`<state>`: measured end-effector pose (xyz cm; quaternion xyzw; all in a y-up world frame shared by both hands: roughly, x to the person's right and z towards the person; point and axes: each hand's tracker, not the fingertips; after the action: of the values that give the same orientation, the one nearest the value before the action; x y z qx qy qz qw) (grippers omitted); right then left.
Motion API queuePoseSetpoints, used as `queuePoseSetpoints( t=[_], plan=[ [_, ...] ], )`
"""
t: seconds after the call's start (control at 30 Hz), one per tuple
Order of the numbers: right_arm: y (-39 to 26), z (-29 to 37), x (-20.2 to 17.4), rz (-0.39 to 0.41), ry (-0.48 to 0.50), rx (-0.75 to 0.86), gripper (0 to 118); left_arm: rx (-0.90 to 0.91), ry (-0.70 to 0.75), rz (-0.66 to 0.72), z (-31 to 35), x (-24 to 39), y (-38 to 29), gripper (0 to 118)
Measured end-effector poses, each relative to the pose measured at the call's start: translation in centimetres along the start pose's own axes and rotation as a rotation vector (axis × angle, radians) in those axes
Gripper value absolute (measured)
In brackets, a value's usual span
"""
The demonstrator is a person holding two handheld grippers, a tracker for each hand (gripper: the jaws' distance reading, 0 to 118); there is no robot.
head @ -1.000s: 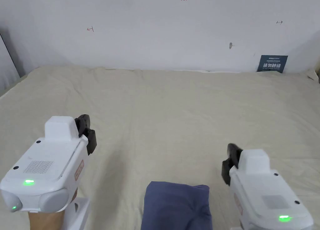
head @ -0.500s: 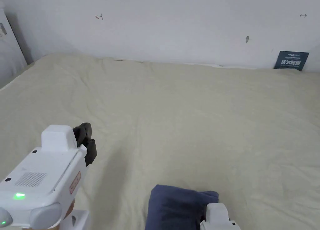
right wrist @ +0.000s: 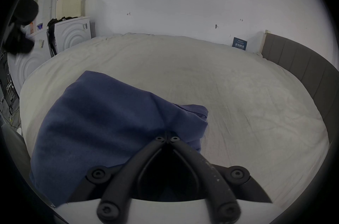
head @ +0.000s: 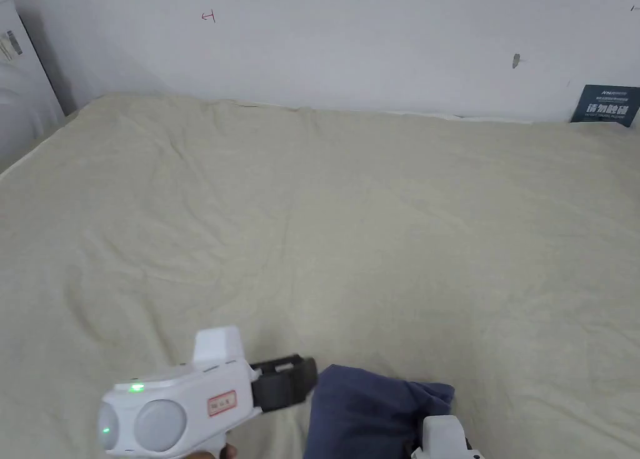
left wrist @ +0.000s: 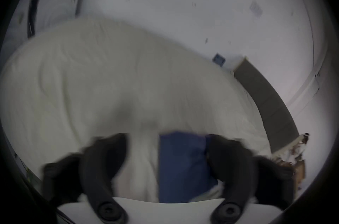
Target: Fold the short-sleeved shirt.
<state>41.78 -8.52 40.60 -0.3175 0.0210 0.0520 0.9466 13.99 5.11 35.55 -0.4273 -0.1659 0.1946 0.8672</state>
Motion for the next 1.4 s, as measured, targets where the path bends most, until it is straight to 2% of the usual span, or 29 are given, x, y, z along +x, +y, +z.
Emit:
queuePoseSetpoints(
  t=[0.07,0.23,0.3,0.37,0.4,0.43,0.47,0.57,0.73,0.93,1.13,1.4],
  plan=[
    [0.1,0.1,0.1,-0.009,0.003,-0.005,1,-0.109,-0.005,0.016,-2.6,0.0,-0.9,118],
    [0.2,0.2,0.6,-0.050,0.020,-0.016,1,-0.237,0.002,-0.015,-7.0,0.5,-2.2,115],
    [0.2,0.2,0.7,-0.054,0.024,-0.018,1,-0.278,-0.010,-0.042,-8.3,0.6,-2.7,99],
    [0.2,0.2,0.8,-0.050,0.030,-0.017,1,-0.295,-0.007,-0.045,-9.4,0.4,-3.3,65],
    [0.1,0.2,0.9,-0.046,0.034,-0.017,1,-0.302,-0.036,-0.031,-9.7,0.3,-3.5,59],
    [0.2,0.1,1.0,-0.044,0.038,-0.018,1,-0.290,-0.023,-0.027,-9.6,0.2,-3.6,58],
    [0.3,0.1,1.2,-0.044,0.043,-0.020,1,-0.278,-0.023,-0.029,-9.5,0.1,-3.6,53],
    [0.5,0.2,1.3,-0.042,0.053,-0.029,1,-0.276,-0.084,0.010,-8.8,-0.2,-3.5,28],
    [2.3,1.2,1.5,-0.037,0.063,-0.050,1,-0.245,-0.104,0.020,-7.4,-0.1,-2.9,22],
    [6.2,4.8,1.9,-0.055,0.065,0.095,1,-0.181,-0.055,-0.095,-3.7,-2.6,2.0,21],
    [9.5,6.8,1.2,-0.049,0.030,0.191,1,-0.154,0.139,-0.164,0.8,-10.9,9.6,21],
    [11.9,5.8,-1.6,-0.027,0.034,0.223,1,-0.127,0.484,-0.107,6.0,-26.0,18.2,21]
  ],
)
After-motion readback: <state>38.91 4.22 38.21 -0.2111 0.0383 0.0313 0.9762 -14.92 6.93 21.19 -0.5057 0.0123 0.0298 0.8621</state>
